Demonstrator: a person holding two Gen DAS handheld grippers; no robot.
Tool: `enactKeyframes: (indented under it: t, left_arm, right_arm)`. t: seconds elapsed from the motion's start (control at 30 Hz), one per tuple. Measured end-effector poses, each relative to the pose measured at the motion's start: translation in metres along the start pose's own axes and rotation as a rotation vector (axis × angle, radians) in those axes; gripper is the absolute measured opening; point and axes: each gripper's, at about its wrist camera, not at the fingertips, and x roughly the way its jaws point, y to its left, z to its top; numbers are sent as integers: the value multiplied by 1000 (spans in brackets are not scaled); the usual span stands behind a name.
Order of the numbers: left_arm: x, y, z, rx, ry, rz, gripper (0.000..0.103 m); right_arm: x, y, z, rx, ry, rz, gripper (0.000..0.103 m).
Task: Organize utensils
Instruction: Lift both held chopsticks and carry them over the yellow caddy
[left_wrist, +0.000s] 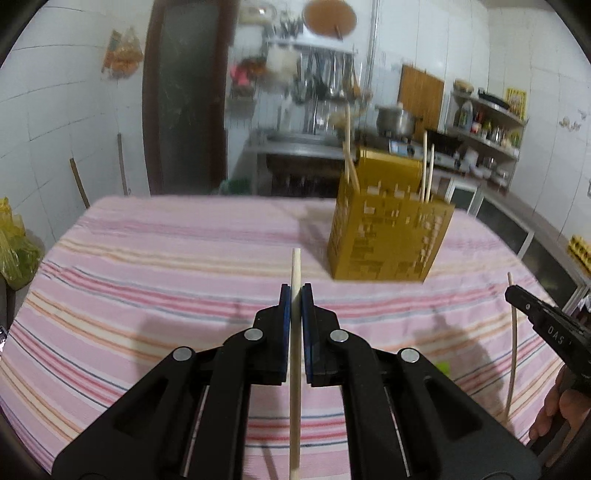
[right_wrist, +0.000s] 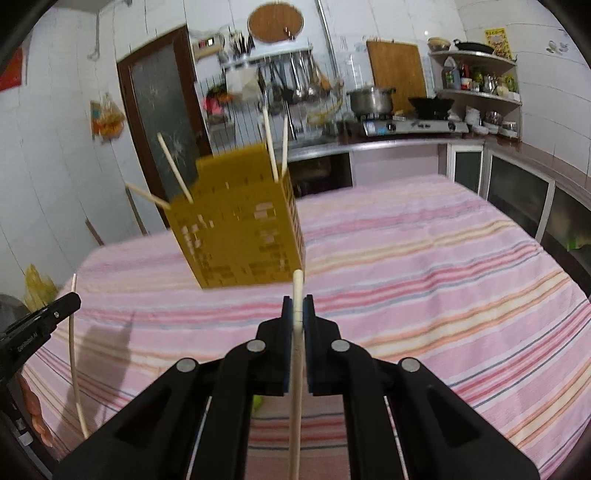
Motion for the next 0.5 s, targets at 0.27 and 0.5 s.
enactKeyframes:
  t: [0.27,0.5]
  left_arm:
    - [-24,-1,15,3,-118,-1,4]
    - [-33,-12,22,45,-205,6,4]
  right_arm:
    - [-12,1,12,-3,-123,15,6]
    - [-17,9,17,-46,-211,-2,6]
